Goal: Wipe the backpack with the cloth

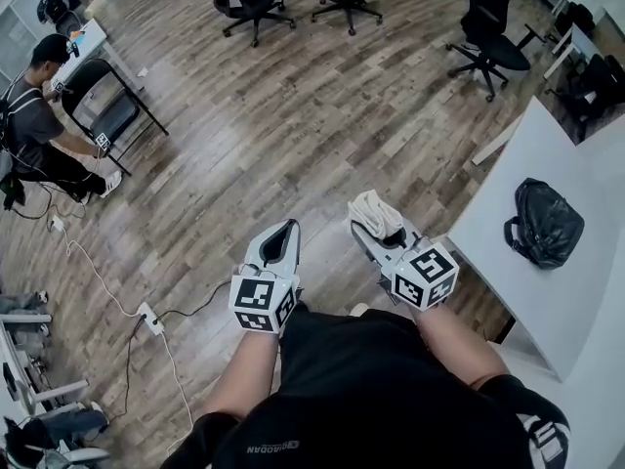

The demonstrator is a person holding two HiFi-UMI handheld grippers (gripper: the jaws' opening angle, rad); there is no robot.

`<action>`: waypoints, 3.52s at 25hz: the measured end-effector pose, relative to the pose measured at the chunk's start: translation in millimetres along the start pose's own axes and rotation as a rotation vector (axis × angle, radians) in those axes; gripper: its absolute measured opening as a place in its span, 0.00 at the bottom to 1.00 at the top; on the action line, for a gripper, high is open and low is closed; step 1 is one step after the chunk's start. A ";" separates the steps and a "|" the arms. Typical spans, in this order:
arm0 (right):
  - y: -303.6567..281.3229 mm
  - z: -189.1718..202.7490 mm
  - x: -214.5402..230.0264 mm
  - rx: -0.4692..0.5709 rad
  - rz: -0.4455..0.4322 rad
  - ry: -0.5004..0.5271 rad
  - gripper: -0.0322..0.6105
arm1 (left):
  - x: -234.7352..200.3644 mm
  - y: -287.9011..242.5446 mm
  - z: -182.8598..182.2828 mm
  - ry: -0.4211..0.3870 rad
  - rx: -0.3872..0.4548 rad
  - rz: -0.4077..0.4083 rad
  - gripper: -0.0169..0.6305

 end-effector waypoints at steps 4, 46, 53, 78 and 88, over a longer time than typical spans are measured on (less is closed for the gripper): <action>28.8 5.0 14.9 0.010 0.040 -0.005 0.22 | 33.8 -11.4 4.6 -0.019 -0.009 0.050 0.04; 285.9 36.3 76.5 0.196 0.739 -0.175 0.22 | 278.6 -96.9 -5.0 -0.203 -0.098 0.745 0.03; 275.1 24.4 75.8 0.233 0.823 -0.178 0.22 | 270.3 -114.6 -13.4 -0.222 -0.112 0.828 0.03; 285.9 39.0 30.3 0.290 1.246 -0.280 0.22 | 296.0 -133.0 -2.8 -0.286 -0.199 1.255 0.03; 343.7 43.1 19.1 0.304 1.264 -0.247 0.22 | 353.4 -112.4 3.7 -0.280 -0.175 1.269 0.04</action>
Point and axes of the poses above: the fingertips, and each gripper's own axes: y backward along the fingers, x to its right, z out of its underside, the point moved 3 cm from there along y, backward along the fingers, and after that the axes turned 3 degrees about x, right-handed, at the moved point
